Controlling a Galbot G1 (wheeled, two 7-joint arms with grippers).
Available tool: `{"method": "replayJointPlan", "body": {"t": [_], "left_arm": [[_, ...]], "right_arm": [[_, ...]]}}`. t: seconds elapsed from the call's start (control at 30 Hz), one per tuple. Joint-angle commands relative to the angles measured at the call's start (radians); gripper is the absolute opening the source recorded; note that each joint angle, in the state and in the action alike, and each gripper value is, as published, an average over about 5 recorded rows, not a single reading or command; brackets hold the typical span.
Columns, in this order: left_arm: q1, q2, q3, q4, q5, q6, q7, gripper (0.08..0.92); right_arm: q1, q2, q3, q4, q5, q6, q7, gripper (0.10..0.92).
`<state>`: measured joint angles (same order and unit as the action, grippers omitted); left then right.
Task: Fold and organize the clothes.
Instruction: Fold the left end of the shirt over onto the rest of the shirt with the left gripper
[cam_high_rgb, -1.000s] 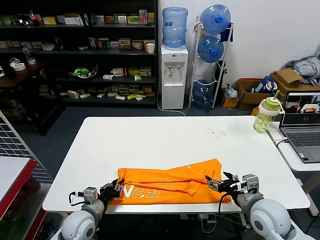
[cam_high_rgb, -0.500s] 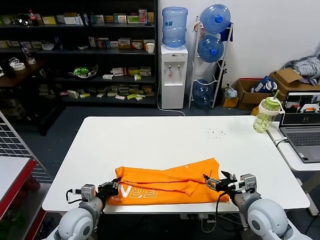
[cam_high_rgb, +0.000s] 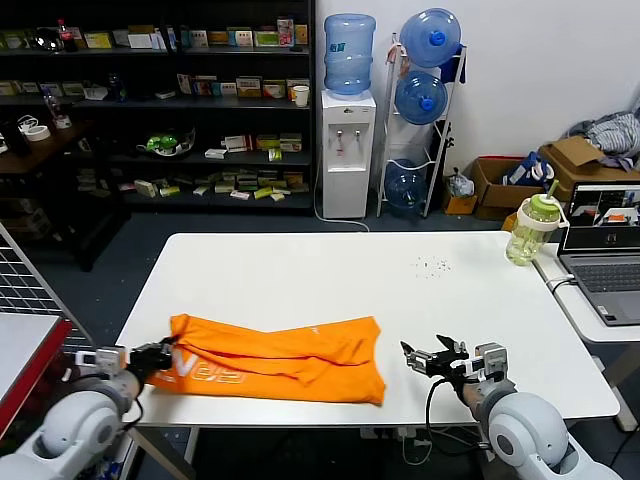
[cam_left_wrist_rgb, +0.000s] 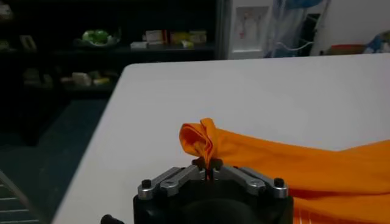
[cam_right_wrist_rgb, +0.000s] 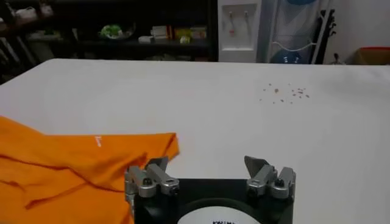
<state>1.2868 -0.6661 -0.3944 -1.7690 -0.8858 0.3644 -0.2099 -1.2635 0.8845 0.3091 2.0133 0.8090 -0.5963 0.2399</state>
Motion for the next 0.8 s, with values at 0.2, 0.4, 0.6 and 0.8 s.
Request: {"method": "replayJointPlan", "body": {"t": [0.2, 0.4, 0.6, 0.8], "left_arm": [[0.030, 0.156, -0.118, 0.057, -0.009, -0.001, 0.021, 0.120], [-0.021, 0.013, 0.033, -0.163, -0.095, 0.063, -0.096, 0.120], [-0.176, -0.101, 0.222, -0.226, -0.224, 0.123, -0.212, 0.120], [-0.328, -0.189, 0.355, -0.206, -0.283, 0.153, -0.285, 0.120]], "right_arm": [[-0.022, 0.034, 0.015, 0.001, -0.037, 0.005, -0.002, 0.823], [-0.054, 0.045, 0.026, 0.011, -0.055, 0.001, 0.003, 0.823], [-0.093, 0.060, 0.049, 0.026, -0.070, -0.003, 0.008, 0.823], [-0.118, 0.081, 0.060, 0.026, -0.084, -0.002, 0.007, 0.823]]}}
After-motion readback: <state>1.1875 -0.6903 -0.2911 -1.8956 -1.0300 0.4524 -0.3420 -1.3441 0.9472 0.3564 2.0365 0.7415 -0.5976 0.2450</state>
